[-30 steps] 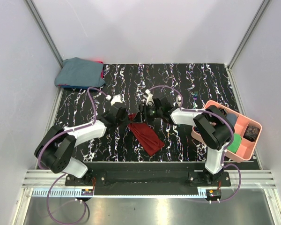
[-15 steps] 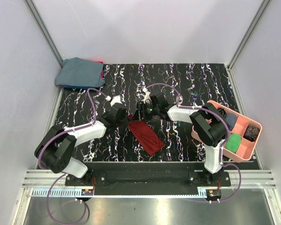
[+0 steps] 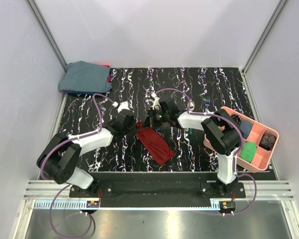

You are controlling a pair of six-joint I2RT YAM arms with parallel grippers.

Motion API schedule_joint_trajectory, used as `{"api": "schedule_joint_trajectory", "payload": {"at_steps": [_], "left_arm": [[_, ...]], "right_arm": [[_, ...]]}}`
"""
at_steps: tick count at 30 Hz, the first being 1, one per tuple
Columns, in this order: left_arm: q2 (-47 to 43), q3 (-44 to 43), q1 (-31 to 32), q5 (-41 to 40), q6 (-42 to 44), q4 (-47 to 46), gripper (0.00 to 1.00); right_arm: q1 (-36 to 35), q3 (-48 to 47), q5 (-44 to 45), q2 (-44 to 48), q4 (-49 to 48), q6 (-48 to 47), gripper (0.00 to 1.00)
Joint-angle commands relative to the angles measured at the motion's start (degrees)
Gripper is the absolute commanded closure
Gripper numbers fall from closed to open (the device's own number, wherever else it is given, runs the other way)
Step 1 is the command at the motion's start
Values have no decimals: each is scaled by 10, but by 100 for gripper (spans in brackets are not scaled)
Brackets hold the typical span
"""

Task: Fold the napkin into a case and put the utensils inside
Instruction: Stuff the top corner of the smaller-rectangle-folded napkin into the folded napkin.

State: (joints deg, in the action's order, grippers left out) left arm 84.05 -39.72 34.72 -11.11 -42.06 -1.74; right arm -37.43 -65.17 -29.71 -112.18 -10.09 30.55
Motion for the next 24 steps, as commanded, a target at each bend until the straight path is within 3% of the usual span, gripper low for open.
{"api": "schedule_joint_trajectory", "payload": {"at_steps": [1, 15, 19, 21, 24], "left_arm": [[-21, -3, -6, 10, -3, -40, 100], [-30, 34, -7, 43, -35, -82, 100], [-42, 58, -13, 20, -52, -74, 100], [-48, 59, -21, 21, -43, -67, 100], [-57, 59, -25, 20, -36, -60, 100]], "right_arm": [[2, 0, -24, -14, -42, 29, 92], [-12, -30, -79, -122, -174, 144, 92], [-12, -24, -93, -118, -187, 169, 84], [-11, -8, -92, -105, -175, 157, 72], [-3, 6, -104, -86, -155, 152, 65]]}}
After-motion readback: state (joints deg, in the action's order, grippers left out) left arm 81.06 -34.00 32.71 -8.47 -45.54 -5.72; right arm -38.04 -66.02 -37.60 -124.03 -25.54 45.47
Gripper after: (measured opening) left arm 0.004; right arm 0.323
